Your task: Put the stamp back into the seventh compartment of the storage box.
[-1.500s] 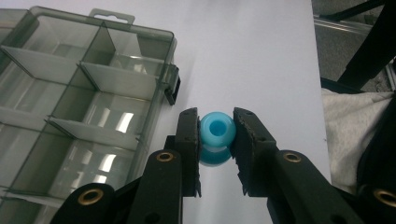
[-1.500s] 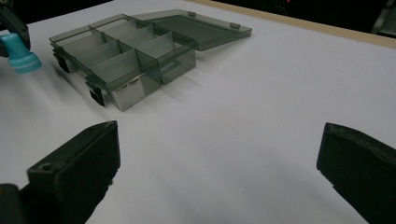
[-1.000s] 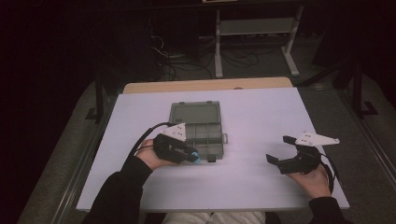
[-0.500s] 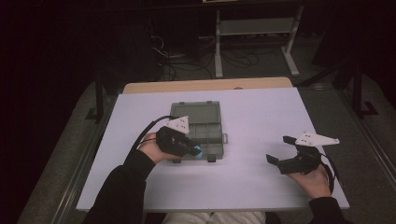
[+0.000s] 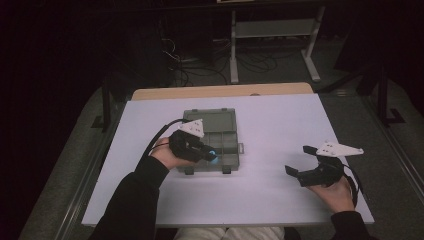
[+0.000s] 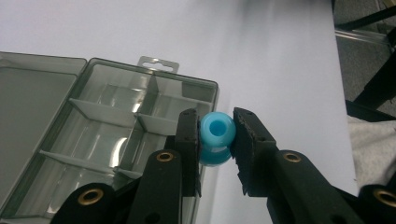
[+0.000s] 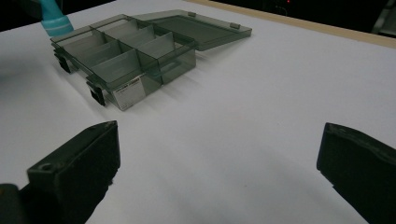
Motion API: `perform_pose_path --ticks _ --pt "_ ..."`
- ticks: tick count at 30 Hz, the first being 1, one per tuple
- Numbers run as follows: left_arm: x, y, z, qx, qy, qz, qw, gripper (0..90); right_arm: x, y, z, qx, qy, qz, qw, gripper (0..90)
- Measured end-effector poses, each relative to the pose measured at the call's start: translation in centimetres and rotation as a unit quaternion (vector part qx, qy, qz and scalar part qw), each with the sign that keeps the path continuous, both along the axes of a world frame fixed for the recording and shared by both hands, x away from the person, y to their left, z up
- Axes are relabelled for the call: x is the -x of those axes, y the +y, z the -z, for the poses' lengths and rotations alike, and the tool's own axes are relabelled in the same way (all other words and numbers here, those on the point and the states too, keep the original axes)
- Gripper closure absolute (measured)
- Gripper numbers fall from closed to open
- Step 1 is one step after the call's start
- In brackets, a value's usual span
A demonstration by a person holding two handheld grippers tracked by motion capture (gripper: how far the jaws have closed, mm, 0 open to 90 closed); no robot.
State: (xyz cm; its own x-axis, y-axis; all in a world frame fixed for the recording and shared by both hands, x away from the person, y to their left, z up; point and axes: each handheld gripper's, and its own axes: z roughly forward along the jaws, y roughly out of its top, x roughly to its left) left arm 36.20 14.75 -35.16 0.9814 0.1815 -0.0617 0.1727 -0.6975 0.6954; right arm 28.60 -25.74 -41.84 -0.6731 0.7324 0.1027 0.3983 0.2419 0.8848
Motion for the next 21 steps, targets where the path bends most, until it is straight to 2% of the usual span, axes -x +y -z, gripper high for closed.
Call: perform_pose_path --ticks 12,21 --pt "-1.3 0.5 0.3 0.007 -0.001 -0.022 0.9997 72.6 0.0 0.0 0.0 0.0 0.0 0.0 1.0 0.0" --pt "-1.7 0.1 0.6 0.006 -0.005 -0.024 0.9997 72.7 -0.1 0.0 0.0 0.0 0.001 0.0 1.0 0.0"
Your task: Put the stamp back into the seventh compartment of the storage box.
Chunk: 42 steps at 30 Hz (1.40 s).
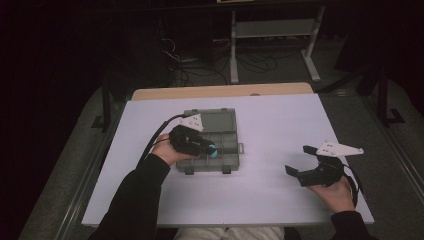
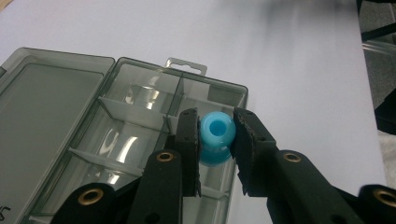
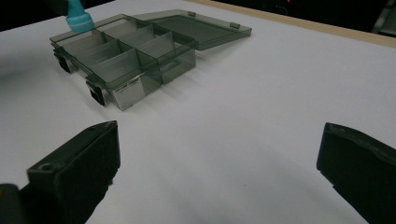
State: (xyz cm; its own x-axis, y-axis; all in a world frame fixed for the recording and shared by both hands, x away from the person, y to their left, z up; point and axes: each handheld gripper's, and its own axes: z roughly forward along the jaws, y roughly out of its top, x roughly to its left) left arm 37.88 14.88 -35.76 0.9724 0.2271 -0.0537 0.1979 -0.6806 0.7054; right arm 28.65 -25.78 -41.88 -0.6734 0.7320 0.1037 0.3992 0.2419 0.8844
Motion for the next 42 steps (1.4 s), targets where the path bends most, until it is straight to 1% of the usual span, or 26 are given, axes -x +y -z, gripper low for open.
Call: perform_pose_path --ticks 3,5,9,14,15,21,31,39,42 --pt "-0.2 -0.2 0.2 -0.005 -0.002 0.0 1.0 72.6 0.0 0.0 0.0 0.0 0.0 0.0 1.0 0.0" --pt "-0.3 -0.3 0.4 -0.006 0.001 -0.002 1.0 72.6 0.0 0.0 0.0 0.0 0.0 0.0 1.0 0.0" --pt "-0.8 -0.4 1.0 -0.016 0.005 -0.005 0.9999 72.6 0.0 0.0 0.0 -0.001 -0.001 0.0 1.0 0.0" --pt "-1.0 -0.5 1.4 -0.019 0.004 -0.009 0.9998 72.7 0.0 -0.1 0.0 -0.001 -0.001 0.0 1.0 0.0" --pt "-1.1 -0.5 1.5 -0.024 0.002 -0.007 0.9997 72.7 0.0 -0.1 0.0 -0.001 -0.001 0.0 1.0 0.0" --pt "-1.3 -0.7 2.1 -0.032 0.006 -0.005 0.9995 72.7 0.0 -0.1 0.0 0.0 -0.001 0.0 1.0 0.0" --pt "-1.6 -1.2 2.9 -0.038 0.009 -0.004 0.9992 72.7 0.0 -0.1 0.0 0.0 0.0 -0.001 1.0 0.0" --pt "-1.8 -1.3 3.5 -0.053 0.013 -0.005 0.9985 72.7 0.0 0.0 0.0 0.0 0.0 -0.001 1.0 0.0" --pt "-1.8 -1.5 3.7 -0.06 0.015 -0.002 0.9981 72.8 0.0 0.0 0.0 0.0 0.0 -0.001 1.0 0.0"
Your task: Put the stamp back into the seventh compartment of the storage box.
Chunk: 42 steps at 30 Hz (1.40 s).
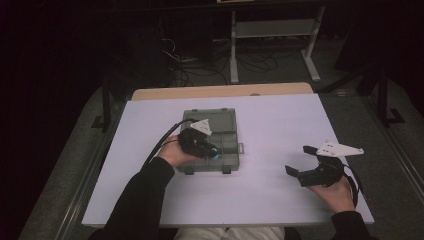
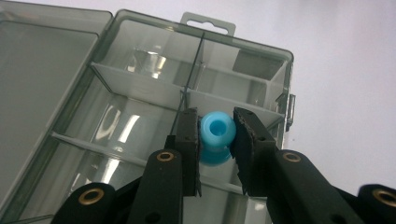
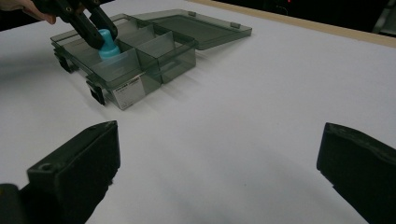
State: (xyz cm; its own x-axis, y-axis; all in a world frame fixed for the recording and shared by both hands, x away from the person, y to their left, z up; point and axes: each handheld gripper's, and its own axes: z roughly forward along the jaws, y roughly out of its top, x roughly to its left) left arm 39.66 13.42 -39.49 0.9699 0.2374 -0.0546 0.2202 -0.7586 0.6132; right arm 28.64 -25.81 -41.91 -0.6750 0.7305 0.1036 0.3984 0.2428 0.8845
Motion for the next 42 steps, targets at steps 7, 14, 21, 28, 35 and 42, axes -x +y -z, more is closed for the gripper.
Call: perform_pose_path --ticks 7,14,21,28,35,42 --pt "0.1 -0.4 0.4 -0.007 0.004 0.004 1.0 72.8 0.0 0.0 0.0 0.0 -0.001 0.0 1.0 0.0" --pt "0.1 -0.4 0.5 -0.01 0.015 0.008 0.9998 72.2 0.0 0.0 0.0 0.0 -0.001 0.0 1.0 0.0" --pt "0.1 -0.1 -0.1 0.009 0.023 0.007 0.9997 61.0 0.0 0.0 0.0 0.0 -0.001 0.0 1.0 0.0" --pt "0.3 0.3 -0.9 0.03 0.019 0.0 0.9994 44.9 0.1 0.0 0.0 -0.001 -0.002 0.001 1.0 0.0" --pt "0.5 0.5 -1.3 0.039 0.006 -0.018 0.9991 24.5 0.1 0.0 -0.1 0.0 -0.003 0.002 1.0 0.0" --pt "0.8 0.7 -1.9 0.049 -0.015 -0.025 0.9984 12.2 0.1 0.0 -0.1 -0.001 -0.004 0.003 1.0 0.0"
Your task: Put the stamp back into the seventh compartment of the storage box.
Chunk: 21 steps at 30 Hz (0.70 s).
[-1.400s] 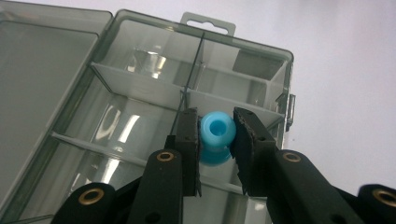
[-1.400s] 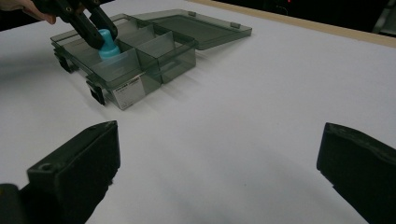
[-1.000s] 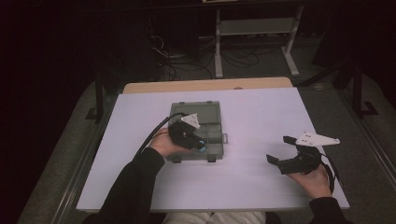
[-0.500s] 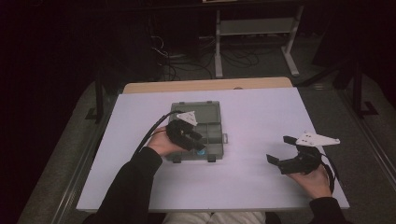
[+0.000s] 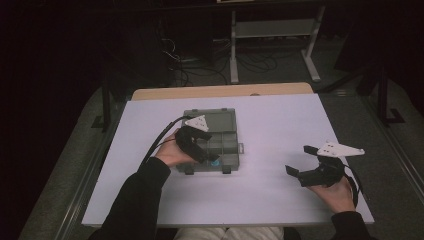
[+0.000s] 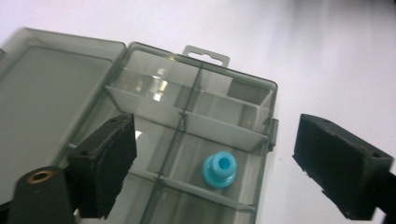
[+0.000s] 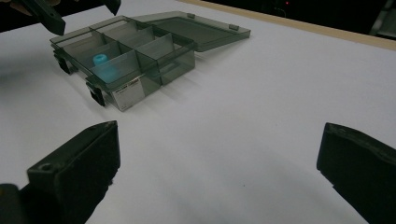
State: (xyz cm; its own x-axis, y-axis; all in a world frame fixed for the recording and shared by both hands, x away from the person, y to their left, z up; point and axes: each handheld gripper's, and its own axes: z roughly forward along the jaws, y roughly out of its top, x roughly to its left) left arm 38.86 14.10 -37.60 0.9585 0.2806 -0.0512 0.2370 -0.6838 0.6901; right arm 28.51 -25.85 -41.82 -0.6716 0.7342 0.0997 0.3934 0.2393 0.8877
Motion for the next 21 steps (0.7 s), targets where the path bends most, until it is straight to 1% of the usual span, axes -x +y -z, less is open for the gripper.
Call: perform_pose_path --ticks 2,4,5,7,9,12,16,21 --pt "0.1 0.1 -0.2 0.007 0.005 -0.003 1.0 8.1 0.0 0.0 0.0 0.0 -0.001 -0.001 1.0 0.0" --pt "0.1 0.2 -0.3 0.006 0.005 -0.007 0.9999 3.5 0.0 0.0 0.0 0.0 0.0 0.0 1.0 0.0" --pt "0.1 0.3 -0.3 0.007 0.004 -0.01 0.9999 1.9 0.0 0.0 0.0 -0.001 0.0 0.0 1.0 0.0" --pt "0.1 0.5 -0.5 0.01 -0.004 -0.018 0.9998 0.0 0.0 0.0 0.0 -0.001 0.001 0.0 1.0 0.0" --pt "0.1 0.8 -0.6 0.018 -0.011 -0.026 0.9995 0.0 0.0 0.0 0.0 -0.001 0.001 0.0 1.0 0.0" --pt "0.2 1.4 -0.8 0.024 -0.012 -0.031 0.9992 0.0 0.0 0.0 0.0 -0.001 0.001 0.0 1.0 0.0" --pt "0.3 2.1 -1.0 0.033 -0.012 -0.034 0.9988 0.0 0.0 0.0 0.0 0.0 0.001 0.001 1.0 0.0" --pt "0.5 2.8 -1.3 0.038 -0.016 -0.035 0.9985 0.0 0.0 0.0 0.0 0.0 0.001 0.0 1.0 0.0"
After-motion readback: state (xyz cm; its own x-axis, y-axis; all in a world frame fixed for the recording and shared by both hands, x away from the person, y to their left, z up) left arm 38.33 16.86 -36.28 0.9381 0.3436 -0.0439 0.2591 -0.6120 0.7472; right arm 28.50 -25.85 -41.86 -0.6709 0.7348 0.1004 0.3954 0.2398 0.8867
